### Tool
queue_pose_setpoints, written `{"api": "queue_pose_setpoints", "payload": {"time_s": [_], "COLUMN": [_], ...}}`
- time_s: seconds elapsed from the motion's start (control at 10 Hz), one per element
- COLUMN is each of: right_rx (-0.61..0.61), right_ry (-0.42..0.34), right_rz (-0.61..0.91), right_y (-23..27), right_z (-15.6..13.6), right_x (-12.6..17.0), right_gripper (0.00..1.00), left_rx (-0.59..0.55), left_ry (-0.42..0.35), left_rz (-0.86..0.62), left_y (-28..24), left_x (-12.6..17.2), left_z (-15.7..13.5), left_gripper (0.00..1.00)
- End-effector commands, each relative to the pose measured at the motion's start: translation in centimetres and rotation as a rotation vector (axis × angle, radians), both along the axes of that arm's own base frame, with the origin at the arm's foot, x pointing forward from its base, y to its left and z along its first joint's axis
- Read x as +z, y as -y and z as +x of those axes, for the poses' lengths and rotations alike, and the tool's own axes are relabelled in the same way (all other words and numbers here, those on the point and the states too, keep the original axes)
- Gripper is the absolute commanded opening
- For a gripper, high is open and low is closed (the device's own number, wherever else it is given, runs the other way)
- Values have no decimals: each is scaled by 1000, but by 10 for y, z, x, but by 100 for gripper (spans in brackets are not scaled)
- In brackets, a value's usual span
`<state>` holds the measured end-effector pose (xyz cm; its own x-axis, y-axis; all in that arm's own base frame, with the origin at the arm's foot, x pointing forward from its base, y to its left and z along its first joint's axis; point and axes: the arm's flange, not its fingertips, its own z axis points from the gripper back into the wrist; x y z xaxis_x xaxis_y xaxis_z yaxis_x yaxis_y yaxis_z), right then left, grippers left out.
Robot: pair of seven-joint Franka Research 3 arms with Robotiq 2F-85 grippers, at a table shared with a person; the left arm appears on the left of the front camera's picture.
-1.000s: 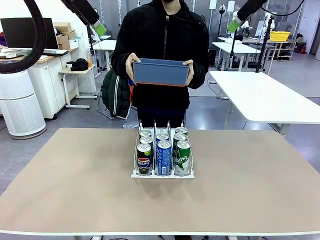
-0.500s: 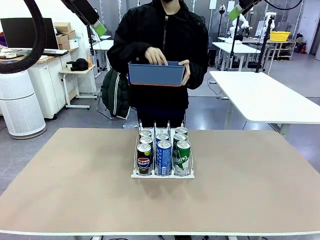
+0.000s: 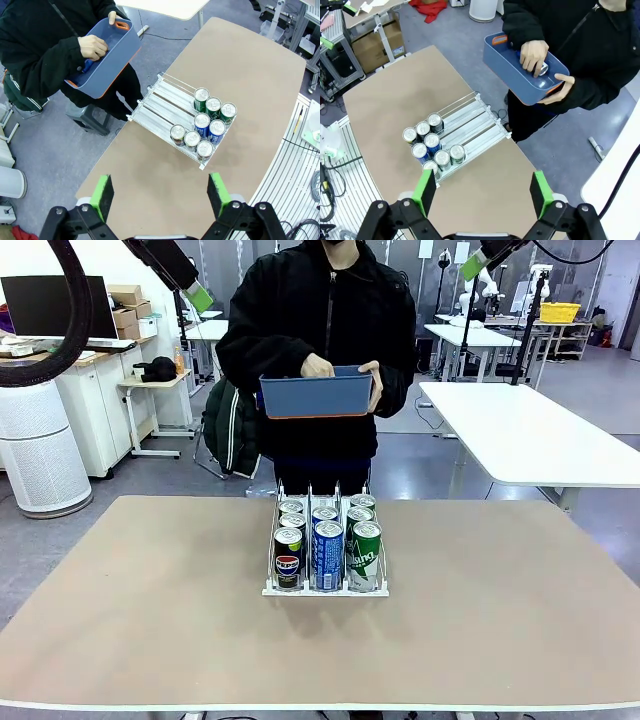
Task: Fill the beverage cans into the dispenser.
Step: Pick up the Ionic drink handed by the human.
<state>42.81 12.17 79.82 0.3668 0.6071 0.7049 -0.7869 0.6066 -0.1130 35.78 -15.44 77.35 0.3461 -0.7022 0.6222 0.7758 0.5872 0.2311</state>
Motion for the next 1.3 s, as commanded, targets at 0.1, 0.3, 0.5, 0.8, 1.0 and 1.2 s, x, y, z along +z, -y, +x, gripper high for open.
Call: {"api": "queue_pose_setpoints", "payload": {"time_s": [0.1, 0.3, 0.5, 0.8, 1.0, 1.2], "right_rx": [11, 111, 138, 139, 107, 124], "right_ry": [9, 18, 1, 11, 48, -5], "right_rz": [36, 42, 45, 35, 31, 16], "right_y": [5, 31, 44, 52, 50, 53], "right_z": [-13, -22, -26, -26, -28, -22], "right_x": [-5, -6, -11, -25, -23, -18], "right_gripper": [100, 100, 100, 100, 100, 100], "left_rx": [-8, -8, -8, -8, -8, -8], "left_ry": [-6, -6, -6, -6, -6, -6], "left_rz": [-7, -7, -7, -7, -7, -7], "left_y": [0, 0, 0, 0, 0, 0], "left_x": [-1, -1, -1, -1, -1, -1], "left_z": [0, 0, 0, 0, 0, 0], "left_gripper": [100, 100, 100, 100, 100, 100]}}
